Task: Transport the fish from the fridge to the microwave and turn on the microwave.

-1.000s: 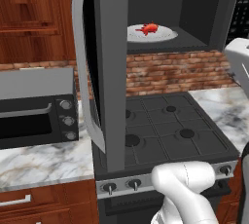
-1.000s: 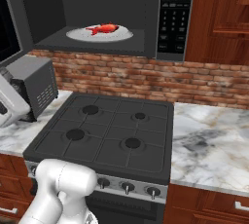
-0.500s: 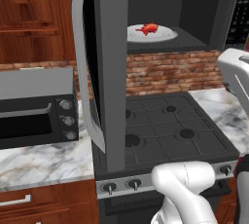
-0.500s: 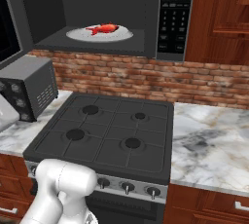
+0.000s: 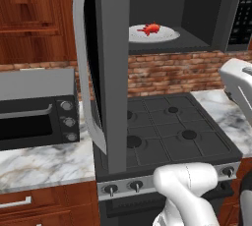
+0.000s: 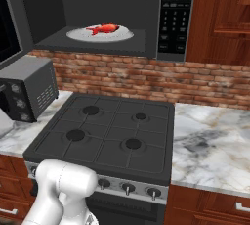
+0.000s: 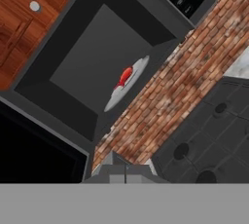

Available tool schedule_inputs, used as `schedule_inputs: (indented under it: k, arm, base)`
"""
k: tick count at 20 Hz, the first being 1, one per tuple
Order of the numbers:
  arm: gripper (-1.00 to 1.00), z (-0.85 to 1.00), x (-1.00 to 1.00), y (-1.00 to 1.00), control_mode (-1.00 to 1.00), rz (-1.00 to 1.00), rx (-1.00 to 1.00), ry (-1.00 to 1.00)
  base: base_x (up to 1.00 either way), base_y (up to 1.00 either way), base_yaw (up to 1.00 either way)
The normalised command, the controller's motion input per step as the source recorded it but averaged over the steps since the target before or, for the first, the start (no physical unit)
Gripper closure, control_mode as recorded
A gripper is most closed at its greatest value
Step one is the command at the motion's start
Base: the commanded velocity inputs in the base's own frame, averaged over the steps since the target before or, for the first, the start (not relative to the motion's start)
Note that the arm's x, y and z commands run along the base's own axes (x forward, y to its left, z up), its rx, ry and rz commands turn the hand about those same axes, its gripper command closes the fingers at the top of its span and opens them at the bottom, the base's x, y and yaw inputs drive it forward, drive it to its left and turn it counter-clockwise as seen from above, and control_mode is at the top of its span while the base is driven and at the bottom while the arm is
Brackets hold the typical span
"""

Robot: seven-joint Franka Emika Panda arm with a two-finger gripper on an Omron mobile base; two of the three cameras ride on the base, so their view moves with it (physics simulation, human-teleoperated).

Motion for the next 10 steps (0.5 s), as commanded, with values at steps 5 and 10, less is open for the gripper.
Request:
schedule_inputs:
  k: [5, 10]
  arm:
    - [1.00, 0.00, -0.26, 0.05, -1.00, 0.00, 0.00, 0.00]
    - [1.00, 0.00, -0.26, 0.06, -1.00, 0.00, 0.00, 0.00]
  base:
    - [0.00, 0.00, 0.00]
    - [0.00, 0.00, 0.00]
